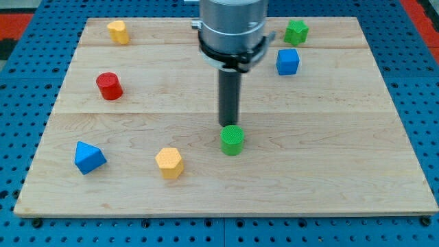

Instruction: Slide the green star to center right

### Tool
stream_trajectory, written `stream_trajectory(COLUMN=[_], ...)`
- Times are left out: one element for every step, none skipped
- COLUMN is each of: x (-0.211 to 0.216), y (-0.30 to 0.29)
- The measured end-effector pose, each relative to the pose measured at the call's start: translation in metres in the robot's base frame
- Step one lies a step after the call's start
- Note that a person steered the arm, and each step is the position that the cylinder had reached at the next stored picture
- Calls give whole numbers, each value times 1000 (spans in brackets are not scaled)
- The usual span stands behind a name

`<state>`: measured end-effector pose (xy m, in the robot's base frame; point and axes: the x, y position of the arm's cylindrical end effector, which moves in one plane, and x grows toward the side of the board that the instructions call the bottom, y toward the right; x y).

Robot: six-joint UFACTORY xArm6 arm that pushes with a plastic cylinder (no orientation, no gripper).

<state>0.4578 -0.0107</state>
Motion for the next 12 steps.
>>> stream_trajectory(x=[29,78,89,54,13,3,13,61,35,2,6,41], y=[-13,16,97,53,53,64,121,149,141,119,161,183])
